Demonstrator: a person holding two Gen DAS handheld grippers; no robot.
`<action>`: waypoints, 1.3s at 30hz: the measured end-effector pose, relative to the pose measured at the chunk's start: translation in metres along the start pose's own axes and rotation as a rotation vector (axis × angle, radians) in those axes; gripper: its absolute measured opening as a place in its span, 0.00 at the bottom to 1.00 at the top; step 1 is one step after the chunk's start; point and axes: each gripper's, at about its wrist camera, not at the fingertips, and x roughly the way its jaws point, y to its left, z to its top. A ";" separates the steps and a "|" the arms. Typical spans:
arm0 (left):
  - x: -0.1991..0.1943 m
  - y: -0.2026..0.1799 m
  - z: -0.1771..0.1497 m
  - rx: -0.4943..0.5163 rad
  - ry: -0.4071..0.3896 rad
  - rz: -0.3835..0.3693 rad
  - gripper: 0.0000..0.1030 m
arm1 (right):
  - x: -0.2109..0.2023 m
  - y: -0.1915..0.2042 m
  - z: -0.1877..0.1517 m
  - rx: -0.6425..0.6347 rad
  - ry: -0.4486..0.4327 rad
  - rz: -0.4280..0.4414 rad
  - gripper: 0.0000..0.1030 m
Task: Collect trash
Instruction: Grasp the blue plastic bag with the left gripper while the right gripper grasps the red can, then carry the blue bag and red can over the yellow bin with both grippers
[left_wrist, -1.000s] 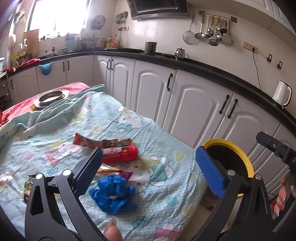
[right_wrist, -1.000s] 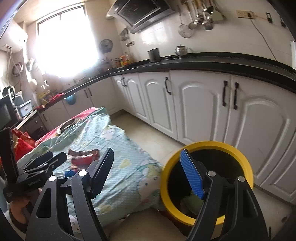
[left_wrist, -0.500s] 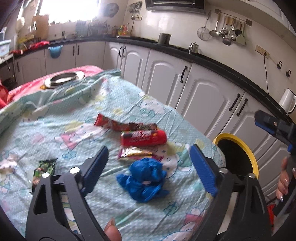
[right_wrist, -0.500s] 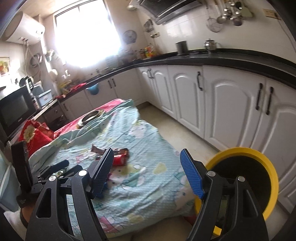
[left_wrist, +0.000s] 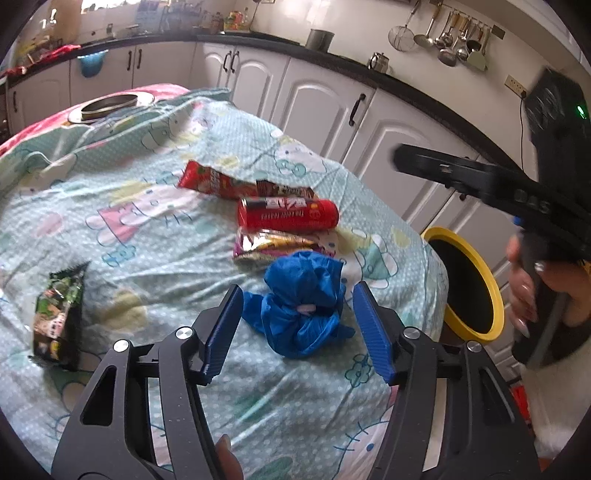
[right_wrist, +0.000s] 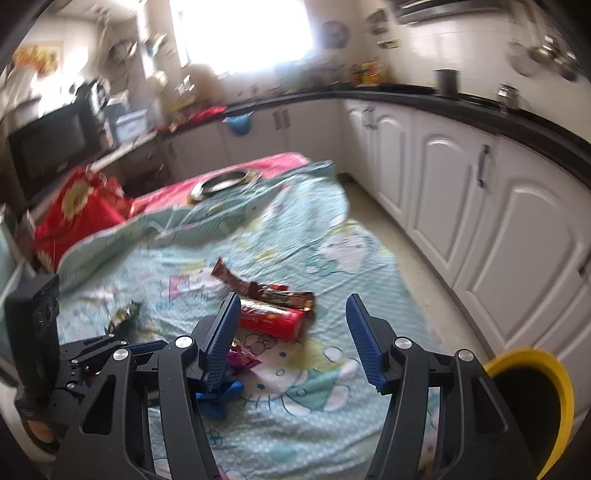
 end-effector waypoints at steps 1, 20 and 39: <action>0.003 0.001 -0.001 -0.001 0.009 0.000 0.52 | 0.007 0.003 0.002 -0.023 0.012 0.005 0.54; 0.027 0.013 -0.008 -0.034 0.070 -0.005 0.35 | 0.113 0.027 -0.001 -0.240 0.216 0.107 0.51; 0.002 0.024 -0.020 -0.032 0.086 -0.039 0.10 | 0.106 0.014 -0.033 -0.154 0.263 0.090 0.28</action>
